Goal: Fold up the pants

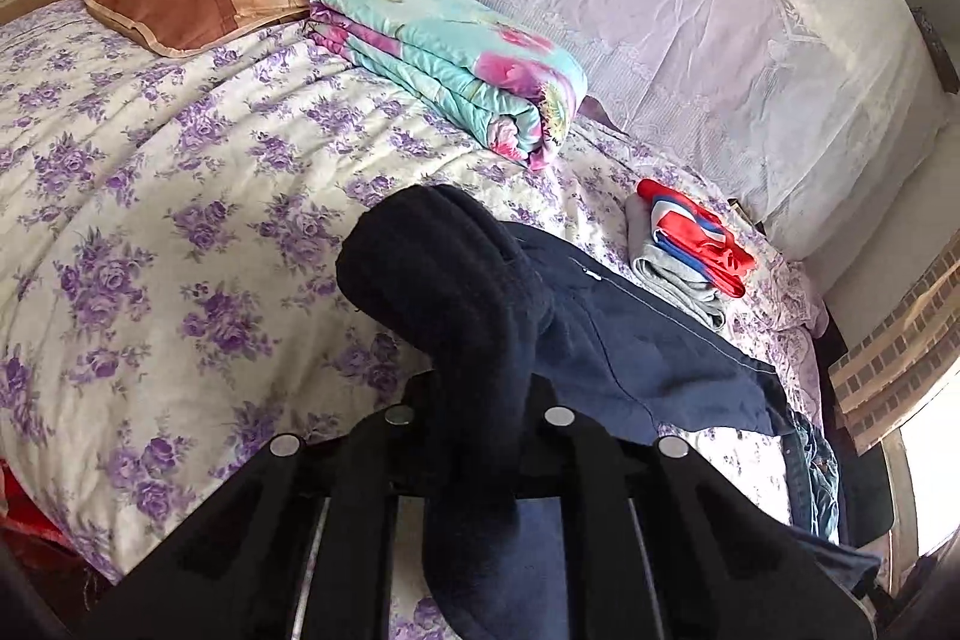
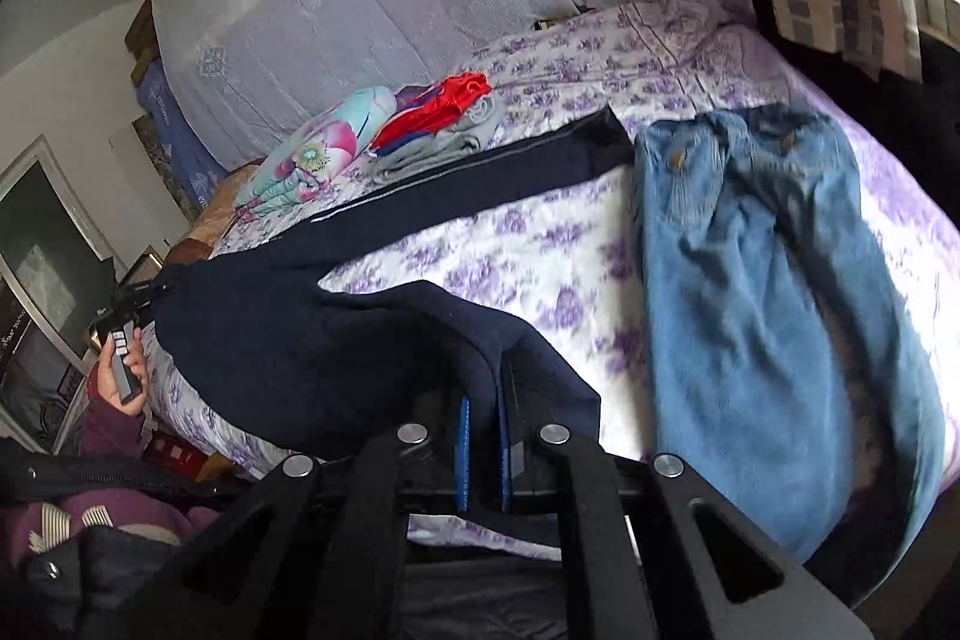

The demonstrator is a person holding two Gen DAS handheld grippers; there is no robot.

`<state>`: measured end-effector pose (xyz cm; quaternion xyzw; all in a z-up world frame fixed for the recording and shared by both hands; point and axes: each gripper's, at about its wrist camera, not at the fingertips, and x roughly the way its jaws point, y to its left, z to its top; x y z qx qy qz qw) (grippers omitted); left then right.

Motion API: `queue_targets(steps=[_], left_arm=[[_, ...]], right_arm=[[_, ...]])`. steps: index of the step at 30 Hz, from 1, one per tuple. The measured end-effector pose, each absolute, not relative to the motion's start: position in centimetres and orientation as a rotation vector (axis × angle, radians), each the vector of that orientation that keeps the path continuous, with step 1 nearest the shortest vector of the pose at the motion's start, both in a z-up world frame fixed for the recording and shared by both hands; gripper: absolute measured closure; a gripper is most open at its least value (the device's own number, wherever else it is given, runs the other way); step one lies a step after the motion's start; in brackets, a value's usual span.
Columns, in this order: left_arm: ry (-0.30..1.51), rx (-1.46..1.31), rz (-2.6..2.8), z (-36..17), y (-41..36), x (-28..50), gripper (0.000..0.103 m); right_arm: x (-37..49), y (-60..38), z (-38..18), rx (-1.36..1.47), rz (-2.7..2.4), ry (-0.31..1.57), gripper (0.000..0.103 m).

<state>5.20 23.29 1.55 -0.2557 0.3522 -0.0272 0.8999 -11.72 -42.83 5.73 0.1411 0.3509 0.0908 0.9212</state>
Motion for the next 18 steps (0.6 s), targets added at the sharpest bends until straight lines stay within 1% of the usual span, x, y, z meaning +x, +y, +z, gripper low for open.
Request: queue_targets(steps=[2, 3, 4, 5, 6, 7, 8, 9, 10, 11, 12, 13, 14, 15, 18], left_arm=[[0.747, -0.533, -0.050, 0.8, 23.6, 4.9, 0.093], [0.765, -0.536, -0.035, -0.1, 23.8, 4.9, 0.091], [0.796, -0.539, -0.018, -1.4, 23.9, 4.7, 0.087], [0.843, -0.539, -0.006, -3.0, 24.0, 4.8, 0.085], [0.891, -0.553, 0.003, -4.7, 24.3, 4.8, 0.079], [0.936, -0.575, 0.007, -6.2, 24.6, 4.8, 0.065], [0.952, -0.602, 0.001, -7.3, 25.0, 4.4, 0.061], [0.927, -0.628, -0.021, -7.6, 25.4, 3.8, 0.061], [0.909, -0.637, -0.028, -7.4, 25.8, 3.3, 0.057], [0.894, -0.632, -0.025, -6.9, 26.1, 2.8, 0.052], [0.869, -0.623, -0.014, -6.4, 26.3, 2.3, 0.038], [0.839, -0.607, 0.007, -5.9, 26.6, 1.9, 0.029], [0.815, -0.590, 0.029, -5.4, 26.8, 1.5, 0.027], [0.804, -0.583, 0.031, -5.1, 26.9, 1.5, 0.026], [0.815, -0.581, 0.012, -5.2, 26.6, 2.6, 0.026]], right_arm=[[-8.2, -43.7, 7.0, 0.287, 0.178, 0.771, 0.095], [-6.2, -44.5, 6.4, 0.307, 0.174, 0.839, 0.095], [-3.7, -45.0, 5.0, 0.318, 0.165, 0.939, 0.091], [-1.4, -45.5, 2.8, 0.320, 0.134, 1.057, 0.084], [0.2, -46.0, 0.5, 0.322, 0.071, 1.144, 0.076], [1.4, -46.7, -1.8, 0.313, -0.021, 1.204, 0.061], [2.1, -47.2, -3.2, 0.293, -0.082, 1.227, 0.061], [2.2, -47.3, -3.7, 0.260, -0.119, 1.211, 0.061], [1.6, -47.1, -3.6, 0.245, -0.117, 1.171, 0.061], [0.9, -47.0, -3.1, 0.257, -0.091, 1.137, 0.058], [-0.1, -46.8, -2.6, 0.274, -0.059, 1.109, 0.054], [-1.3, -46.5, -2.1, 0.278, -0.032, 1.075, 0.042], [-2.4, -46.1, -1.7, 0.269, -0.009, 1.040, 0.033], [-3.6, -45.7, -1.6, 0.256, 0.012, 1.017, 0.031], [-5.2, -44.1, -3.0, 0.217, 0.067, 1.019, 0.031]])
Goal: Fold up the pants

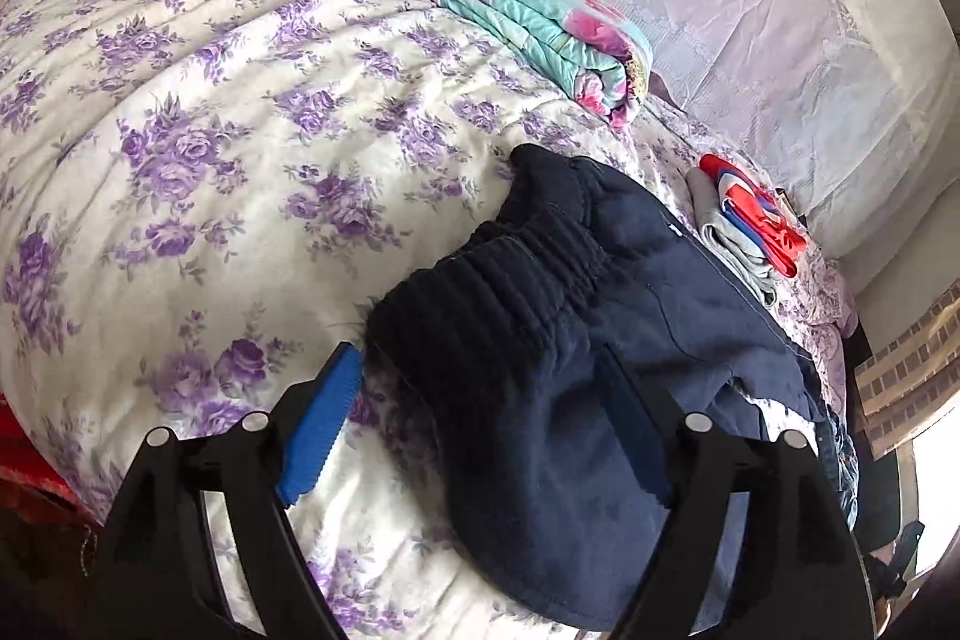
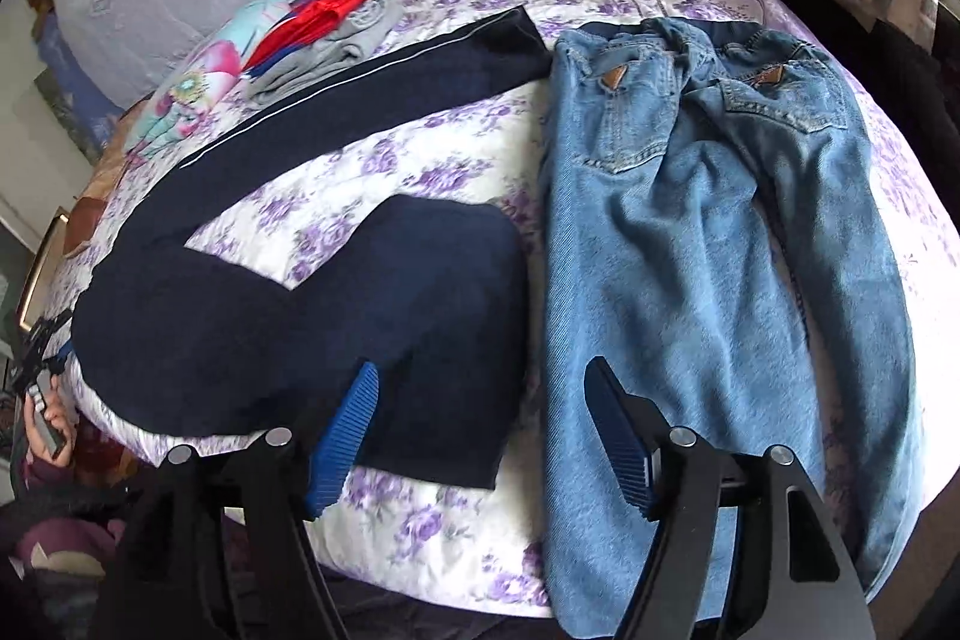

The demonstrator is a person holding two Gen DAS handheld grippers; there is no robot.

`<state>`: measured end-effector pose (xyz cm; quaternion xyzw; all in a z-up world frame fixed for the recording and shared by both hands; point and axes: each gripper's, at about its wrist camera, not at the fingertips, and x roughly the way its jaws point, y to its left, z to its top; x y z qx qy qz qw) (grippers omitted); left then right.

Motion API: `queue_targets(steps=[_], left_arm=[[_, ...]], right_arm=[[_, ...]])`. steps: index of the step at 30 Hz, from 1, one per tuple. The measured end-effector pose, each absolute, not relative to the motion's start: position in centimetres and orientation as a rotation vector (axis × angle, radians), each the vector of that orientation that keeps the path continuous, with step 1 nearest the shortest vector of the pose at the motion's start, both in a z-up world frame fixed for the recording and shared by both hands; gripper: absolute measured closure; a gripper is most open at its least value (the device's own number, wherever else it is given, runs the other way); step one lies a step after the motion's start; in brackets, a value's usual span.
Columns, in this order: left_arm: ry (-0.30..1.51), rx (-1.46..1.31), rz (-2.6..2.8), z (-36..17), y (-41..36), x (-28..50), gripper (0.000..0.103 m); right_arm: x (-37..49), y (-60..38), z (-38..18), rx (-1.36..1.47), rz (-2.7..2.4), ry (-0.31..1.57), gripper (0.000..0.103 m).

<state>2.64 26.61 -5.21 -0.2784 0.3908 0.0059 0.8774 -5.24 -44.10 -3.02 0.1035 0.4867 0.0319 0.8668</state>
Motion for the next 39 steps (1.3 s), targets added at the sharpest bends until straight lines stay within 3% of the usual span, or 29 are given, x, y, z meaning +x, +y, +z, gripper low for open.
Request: queue_targets(steps=[6, 7, 8, 10, 12, 17, 23, 26, 27, 28, 29, 30, 31, 34, 39], left_arm=[[0.902, -0.541, 0.015, -7.8, 24.0, 5.5, 0.024], [0.902, -0.510, 0.034, -7.9, 23.5, 5.6, 0.026], [0.897, -0.480, 0.058, -7.6, 23.1, 5.5, 0.035], [0.899, -0.511, 0.020, -7.0, 23.2, 5.9, 0.074], [0.888, -0.532, 0.008, -5.9, 23.3, 6.1, 0.078], [0.819, -0.496, -0.012, -1.3, 22.4, 7.5, 0.079], [0.773, -0.505, -0.039, 4.5, 22.1, 10.8, 0.079], [0.757, -0.512, -0.070, 4.8, 22.3, 9.6, 0.079], [0.770, -0.499, -0.071, 4.1, 22.2, 9.1, 0.079], [0.795, -0.486, -0.071, 3.1, 22.3, 8.7, 0.079], [0.829, -0.478, -0.067, 1.7, 22.5, 8.5, 0.079], [0.866, -0.475, -0.059, 0.2, 22.8, 8.5, 0.079], [0.900, -0.481, -0.050, -1.4, 23.3, 8.7, 0.079], [0.946, -0.544, -0.039, -4.3, 24.7, 8.9, 0.077], [0.922, -0.546, -0.041, -4.4, 24.3, 8.5, 0.077]], right_arm=[[-3.8, -42.4, -6.8, 0.206, 0.060, 1.078, 0.070], [-3.4, -42.6, -6.1, 0.218, 0.062, 1.074, 0.084], [-3.2, -42.9, -4.7, 0.238, 0.082, 1.044, 0.085], [-3.1, -43.3, -0.5, 0.252, 0.113, 0.951, 0.088], [-3.0, -43.6, 4.2, 0.252, 0.138, 0.864, 0.095], [-0.7, -44.4, 13.5, 0.281, 0.181, 0.732, 0.098], [1.1, -44.4, 20.1, 0.308, 0.250, 0.553, 0.103], [-1.5, -45.3, 19.4, 0.291, 0.226, 0.549, 0.103], [-1.9, -45.6, 17.7, 0.295, 0.212, 0.603, 0.102], [-1.9, -46.0, 15.4, 0.323, 0.212, 0.689, 0.092], [-1.8, -46.2, 12.7, 0.357, 0.195, 0.772, 0.048], [-1.7, -46.1, 10.2, 0.370, 0.155, 0.835, 0.024], [-1.5, -45.5, 7.8, 0.360, 0.134, 0.883, 0.011], [0.9, -42.5, 2.7, 0.276, 0.111, 1.023, 0.012], [6.4, -39.2, 0.9, 0.138, 0.054, 1.020, 0.012]])
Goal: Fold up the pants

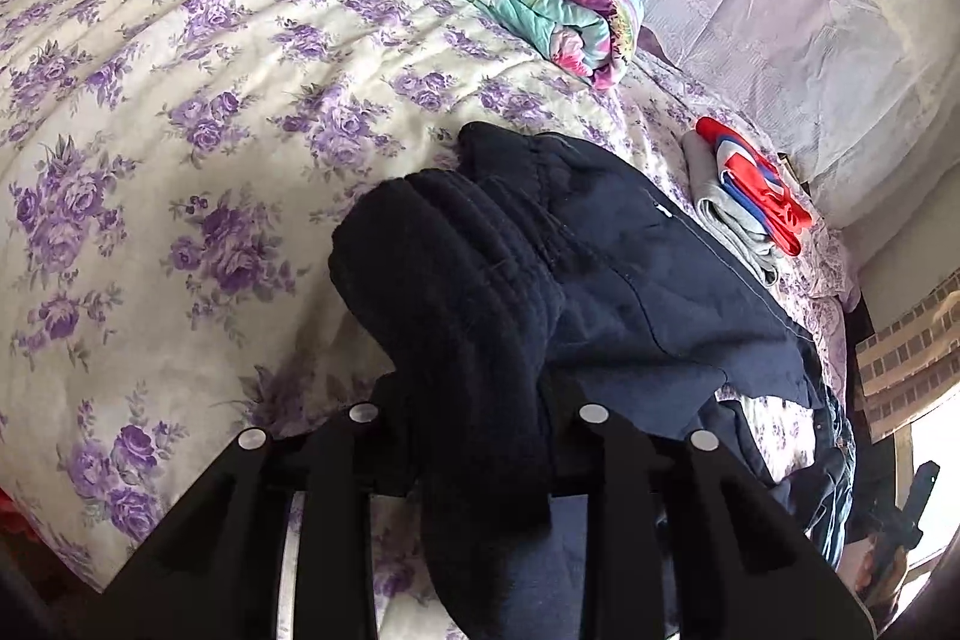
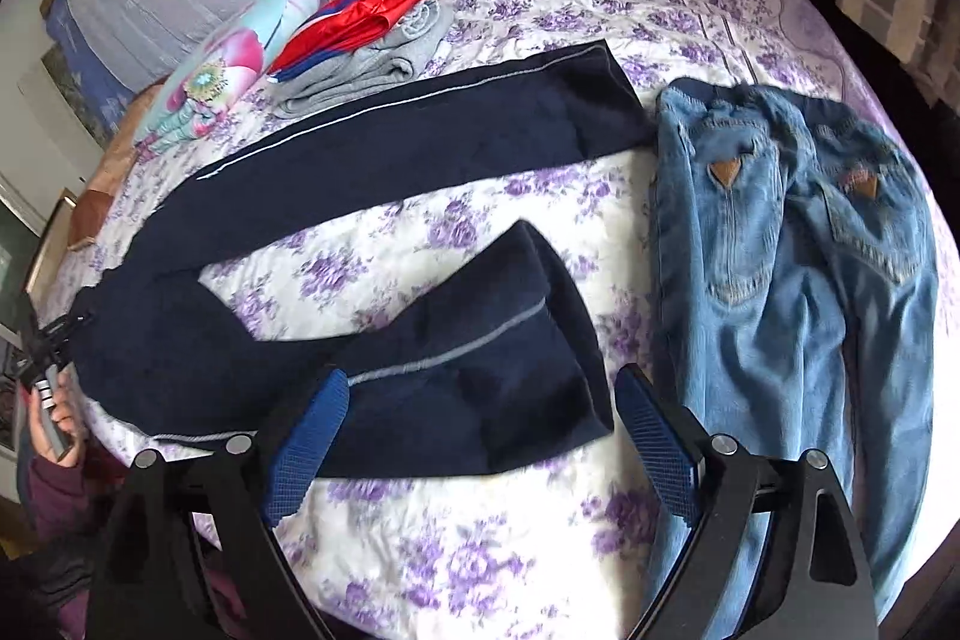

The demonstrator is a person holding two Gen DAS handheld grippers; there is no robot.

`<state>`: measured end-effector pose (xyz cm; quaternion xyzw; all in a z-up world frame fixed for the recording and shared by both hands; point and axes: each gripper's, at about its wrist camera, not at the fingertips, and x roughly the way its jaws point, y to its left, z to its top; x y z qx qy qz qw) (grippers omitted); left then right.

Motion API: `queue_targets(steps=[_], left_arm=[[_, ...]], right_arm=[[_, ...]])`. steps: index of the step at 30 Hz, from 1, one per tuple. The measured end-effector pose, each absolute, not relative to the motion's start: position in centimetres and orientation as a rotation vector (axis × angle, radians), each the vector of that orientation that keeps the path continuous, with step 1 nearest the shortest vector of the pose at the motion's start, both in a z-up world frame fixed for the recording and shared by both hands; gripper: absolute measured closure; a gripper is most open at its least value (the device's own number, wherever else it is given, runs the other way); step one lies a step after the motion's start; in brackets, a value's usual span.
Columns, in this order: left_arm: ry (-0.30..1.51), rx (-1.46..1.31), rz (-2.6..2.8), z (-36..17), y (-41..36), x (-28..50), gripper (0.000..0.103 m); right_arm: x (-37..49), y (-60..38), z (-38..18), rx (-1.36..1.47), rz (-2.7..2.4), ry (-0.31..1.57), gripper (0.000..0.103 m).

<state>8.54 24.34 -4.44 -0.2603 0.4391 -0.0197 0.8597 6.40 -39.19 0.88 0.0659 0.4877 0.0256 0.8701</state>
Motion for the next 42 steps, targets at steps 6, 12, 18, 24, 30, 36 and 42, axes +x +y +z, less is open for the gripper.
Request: queue_targets(steps=[6, 12, 18, 24, 30, 36, 42], left_arm=[[0.929, -0.552, -0.040, -4.8, 24.5, 8.5, 0.075], [0.859, -0.578, -0.071, -1.7, 25.2, 8.9, 0.077], [0.874, -0.583, -0.111, -2.9, 24.8, 6.6, 0.077], [0.955, -0.617, -0.113, -7.4, 25.9, 5.4, 0.076], [0.992, -0.513, -0.112, -6.8, 25.7, 6.3, 0.060], [1.018, -0.483, -0.131, -5.8, 26.8, 3.3, 0.048], [0.852, -0.314, -0.163, 0.5, 23.3, -0.1, 0.042]], right_arm=[[12.6, -39.0, -3.8, 0.170, 0.100, 1.262, 0.091], [9.7, -38.2, 10.6, 0.184, 0.241, 0.843, 0.093], [1.1, -42.6, 10.0, 0.178, 0.221, 0.877, 0.092], [-3.2, -46.9, -7.3, 0.368, 0.133, 1.183, 0.092], [-5.1, -46.9, -6.2, 0.346, 0.109, 1.096, 0.085], [-6.8, -44.8, 0.0, 0.219, 0.046, 0.926, 0.053], [-3.3, -36.4, 0.3, 0.161, 0.312, 0.956, 0.042]])
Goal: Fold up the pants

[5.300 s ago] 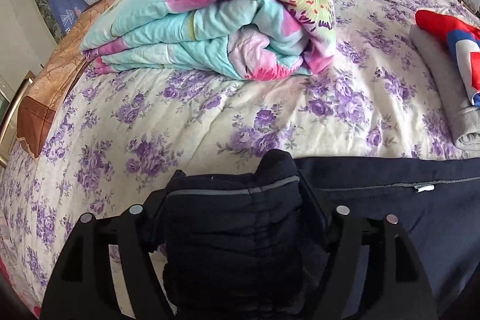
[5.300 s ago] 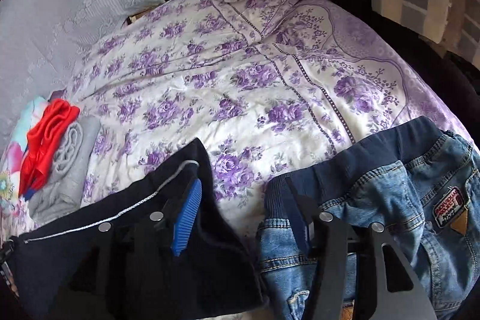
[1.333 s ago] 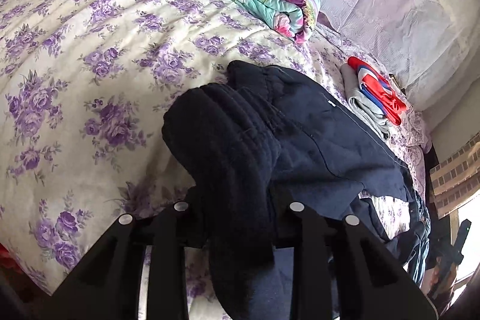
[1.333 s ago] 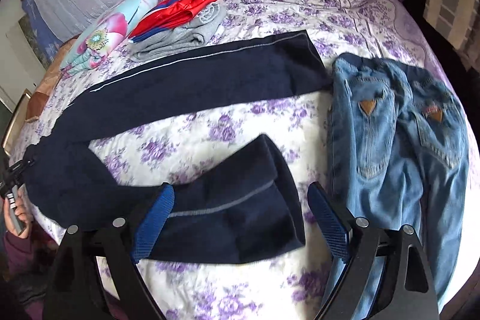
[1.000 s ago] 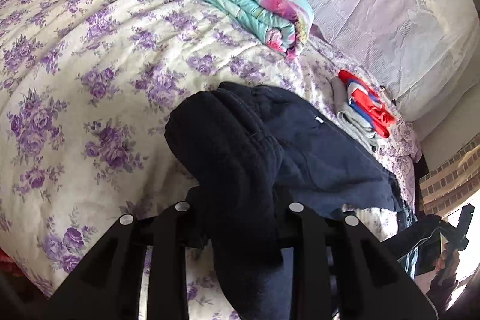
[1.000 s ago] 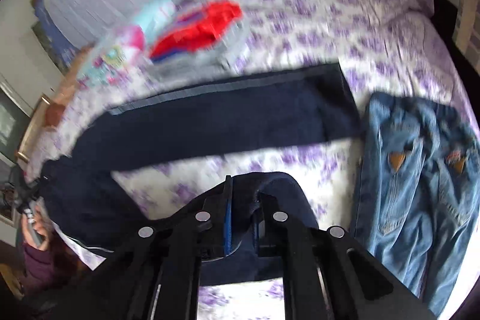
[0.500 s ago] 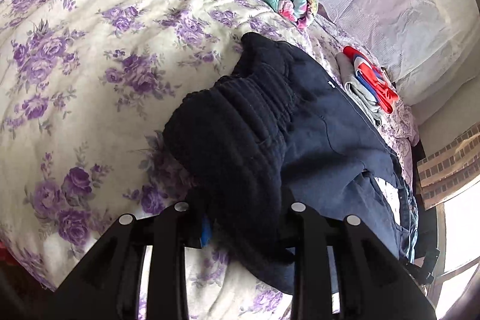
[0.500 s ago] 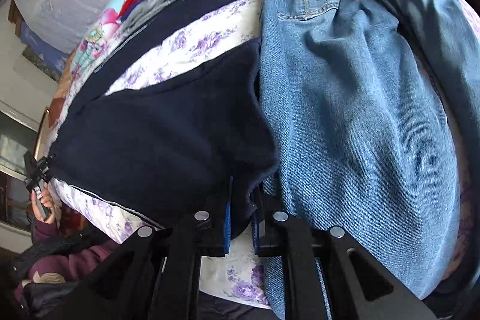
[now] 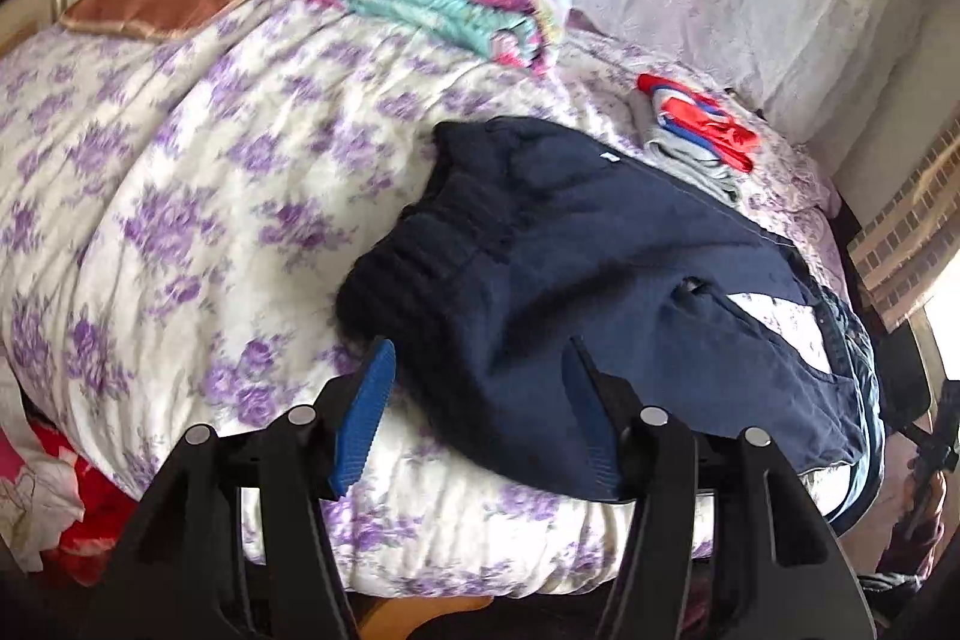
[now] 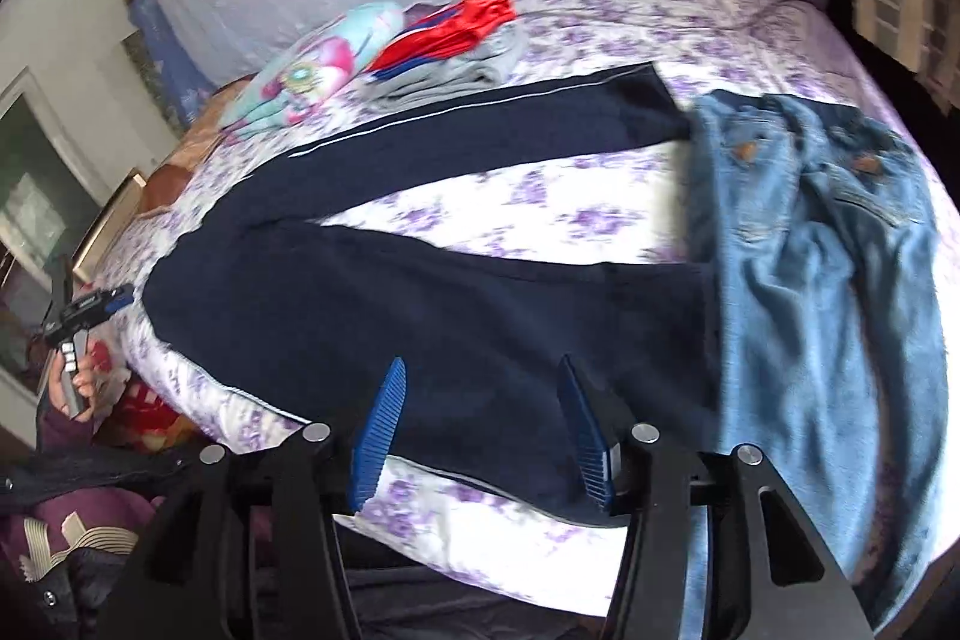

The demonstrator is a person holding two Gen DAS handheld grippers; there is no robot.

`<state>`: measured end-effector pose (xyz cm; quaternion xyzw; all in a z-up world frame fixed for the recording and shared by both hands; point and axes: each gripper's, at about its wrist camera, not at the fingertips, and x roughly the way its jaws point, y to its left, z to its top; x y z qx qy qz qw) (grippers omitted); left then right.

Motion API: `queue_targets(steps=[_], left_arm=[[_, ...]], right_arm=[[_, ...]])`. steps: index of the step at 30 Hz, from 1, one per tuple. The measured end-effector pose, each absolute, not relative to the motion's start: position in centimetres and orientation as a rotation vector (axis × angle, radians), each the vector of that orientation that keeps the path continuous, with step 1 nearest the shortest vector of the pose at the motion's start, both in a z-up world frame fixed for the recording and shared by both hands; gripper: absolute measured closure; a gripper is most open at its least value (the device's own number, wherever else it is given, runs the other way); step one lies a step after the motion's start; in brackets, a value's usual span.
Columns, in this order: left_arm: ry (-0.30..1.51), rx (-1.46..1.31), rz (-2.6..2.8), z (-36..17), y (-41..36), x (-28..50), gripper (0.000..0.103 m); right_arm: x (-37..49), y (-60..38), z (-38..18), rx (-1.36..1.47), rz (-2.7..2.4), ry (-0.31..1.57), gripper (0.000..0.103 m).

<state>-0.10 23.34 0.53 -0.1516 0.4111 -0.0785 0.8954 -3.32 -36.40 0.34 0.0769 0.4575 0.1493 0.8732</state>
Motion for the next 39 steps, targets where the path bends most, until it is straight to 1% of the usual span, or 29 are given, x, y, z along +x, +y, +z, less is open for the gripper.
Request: queue_targets(steps=[1, 3, 4, 5, 6, 7, 8, 10, 12, 14, 15, 16, 17, 19, 20, 21, 22, 24, 27, 28, 29, 30, 31, 34, 37, 38, 39], left_arm=[[0.828, -0.287, -0.188, 1.1, 22.1, 0.0, 0.036], [0.834, -0.216, -0.205, 0.5, 19.3, 1.1, 0.033], [0.873, -0.193, -0.210, -0.8, 18.1, 2.2, 0.033], [0.932, -0.173, -0.195, -2.9, 17.5, 3.4, 0.033], [1.002, -0.159, -0.160, -5.6, 17.3, 4.6, 0.035], [1.027, -0.143, -0.137, -7.7, 17.2, 5.1, 0.033], [0.969, -0.071, -0.122, -7.6, 16.4, 4.6, 0.032], [0.991, -0.023, -0.130, -6.4, 15.5, 4.7, 0.032], [0.963, -0.074, -0.217, -3.3, 15.6, 5.0, 0.032], [0.860, -0.037, -0.194, 0.5, 15.8, 5.7, 0.030], [0.826, -0.029, -0.173, 2.1, 16.0, 6.6, 0.018], [0.812, -0.035, -0.146, 3.1, 16.4, 7.9, 0.008], [0.825, -0.050, -0.118, 3.7, 16.8, 9.9, 0.009], [0.911, -0.114, -0.098, 3.0, 17.8, 14.5, 0.009], [0.967, -0.150, -0.086, 1.9, 18.5, 17.0, 0.009], [1.024, -0.170, -0.063, 0.6, 19.2, 19.4, 0.018], [1.077, -0.191, -0.042, -0.5, 20.0, 21.3, 0.031], [1.169, -0.246, -0.045, -3.2, 20.8, 24.5, 0.039], [1.225, -0.242, -0.028, -5.6, 21.0, 26.8, 0.039], [1.221, -0.233, -0.021, -5.8, 20.8, 27.0, 0.039], [1.204, -0.220, -0.007, -5.7, 20.7, 27.2, 0.041], [1.175, -0.214, 0.016, -5.3, 20.7, 27.1, 0.053], [1.149, -0.232, 0.025, -4.9, 21.1, 27.1, 0.055], [1.048, -0.290, 0.089, -2.9, 22.3, 27.0, 0.057], [0.906, -0.350, 0.175, -0.5, 23.6, 27.0, 0.058], [0.907, -0.324, 0.195, -0.3, 23.6, 28.0, 0.057], [0.955, -0.300, 0.190, -1.2, 23.7, 29.3, 0.057]], right_arm=[[-2.6, -35.1, -0.5, 0.140, 0.318, 0.980, 0.040], [-0.9, -33.9, -2.9, 0.123, 0.306, 1.055, 0.038], [-0.3, -33.8, -4.6, 0.115, 0.266, 1.114, 0.037], [0.2, -34.2, -6.9, 0.099, 0.197, 1.193, 0.037], [0.2, -34.6, -8.6, 0.111, 0.183, 1.231, 0.037], [-0.3, -34.7, -8.1, 0.108, 0.218, 1.160, 0.032], [-0.4, -34.6, -8.0, 0.099, 0.227, 1.179, 0.031], [-0.5, -34.4, -6.5, 0.108, 0.230, 1.170, 0.031], [-0.2, -34.0, -4.7, 0.108, 0.270, 1.123, 0.031], [1.0, -33.5, -2.3, 0.075, 0.286, 1.063, 0.031], [1.8, -33.0, -1.4, 0.068, 0.295, 1.045, 0.031], [2.8, -32.6, -0.6, 0.070, 0.302, 1.030, 0.031], [3.7, -32.1, 0.0, 0.080, 0.311, 1.020, 0.031], [5.9, -31.0, 0.6, 0.108, 0.336, 1.014, 0.030], [7.0, -30.3, 0.7, 0.117, 0.349, 1.018, 0.030], [8.0, -29.7, 0.6, 0.116, 0.358, 1.027, 0.030], [8.9, -29.0, 0.5, 0.109, 0.365, 1.037, 0.030], [9.7, -27.5, -0.2, 0.083, 0.387, 1.063, 0.030], [9.7, -25.9, -1.8, 0.046, 0.404, 1.097, 0.030], [9.7, -25.8, -2.2, 0.045, 0.409, 1.107, 0.030], [9.7, -25.8, -2.6, 0.045, 0.412, 1.114, 0.030], [9.7, -25.8, -3.0, 0.044, 0.410, 1.120, 0.030], [9.8, -25.9, -3.3, 0.044, 0.406, 1.123, 0.030], [10.3, -26.4, -3.7, 0.053, 0.396, 1.124, 0.031], [11.2, -27.0, -3.5, 0.077, 0.394, 1.110, 0.031], [11.5, -27.1, -3.4, 0.078, 0.392, 1.104, 0.031], [12.0, -27.1, -3.3, 0.077, 0.390, 1.099, 0.031]])
